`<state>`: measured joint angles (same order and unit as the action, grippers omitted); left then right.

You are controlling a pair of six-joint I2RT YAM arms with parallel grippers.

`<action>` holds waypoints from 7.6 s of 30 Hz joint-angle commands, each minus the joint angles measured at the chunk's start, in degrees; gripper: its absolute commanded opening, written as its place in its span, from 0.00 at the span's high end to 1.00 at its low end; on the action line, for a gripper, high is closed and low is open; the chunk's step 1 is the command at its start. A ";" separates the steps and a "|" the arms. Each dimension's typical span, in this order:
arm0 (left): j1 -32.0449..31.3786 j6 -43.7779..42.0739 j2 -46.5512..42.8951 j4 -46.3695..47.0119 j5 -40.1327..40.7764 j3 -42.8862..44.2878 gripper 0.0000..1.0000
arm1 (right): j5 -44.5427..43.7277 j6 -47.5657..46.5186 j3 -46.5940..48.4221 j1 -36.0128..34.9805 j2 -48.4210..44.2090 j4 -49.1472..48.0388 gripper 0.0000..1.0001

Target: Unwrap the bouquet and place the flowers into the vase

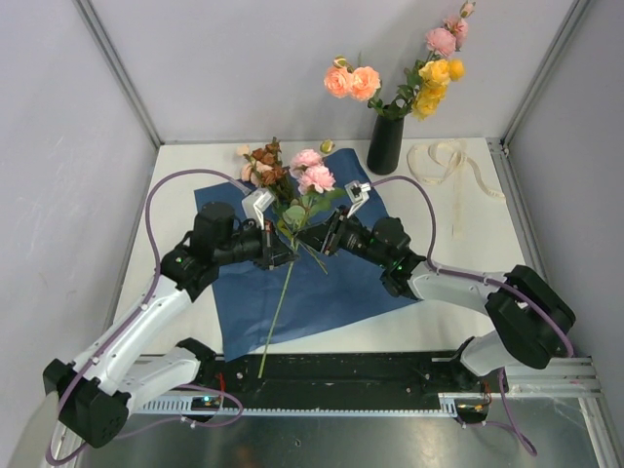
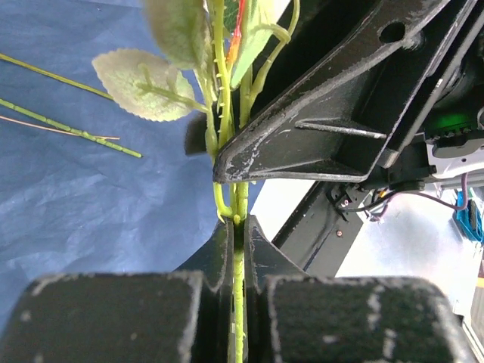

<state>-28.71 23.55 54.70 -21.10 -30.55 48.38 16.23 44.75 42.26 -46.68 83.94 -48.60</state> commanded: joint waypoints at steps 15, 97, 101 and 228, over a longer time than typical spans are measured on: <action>-0.38 -1.97 -4.74 -1.84 2.55 0.76 0.09 | -3.39 -13.92 2.24 5.92 -10.04 1.56 1.00; -0.38 -7.58 -21.16 -12.81 38.26 -2.36 0.00 | -16.16 -52.95 57.03 31.05 29.47 11.75 0.91; -0.38 -7.56 -20.98 -12.75 38.32 -2.33 0.00 | -19.31 -52.36 57.18 31.03 29.52 13.52 0.67; 23.69 45.76 35.14 12.01 39.14 12.51 0.38 | -4.50 -34.96 23.16 5.73 -0.35 50.72 0.67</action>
<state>-5.41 65.69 85.45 -16.58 8.58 57.08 12.82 9.47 69.23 -40.07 88.42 4.08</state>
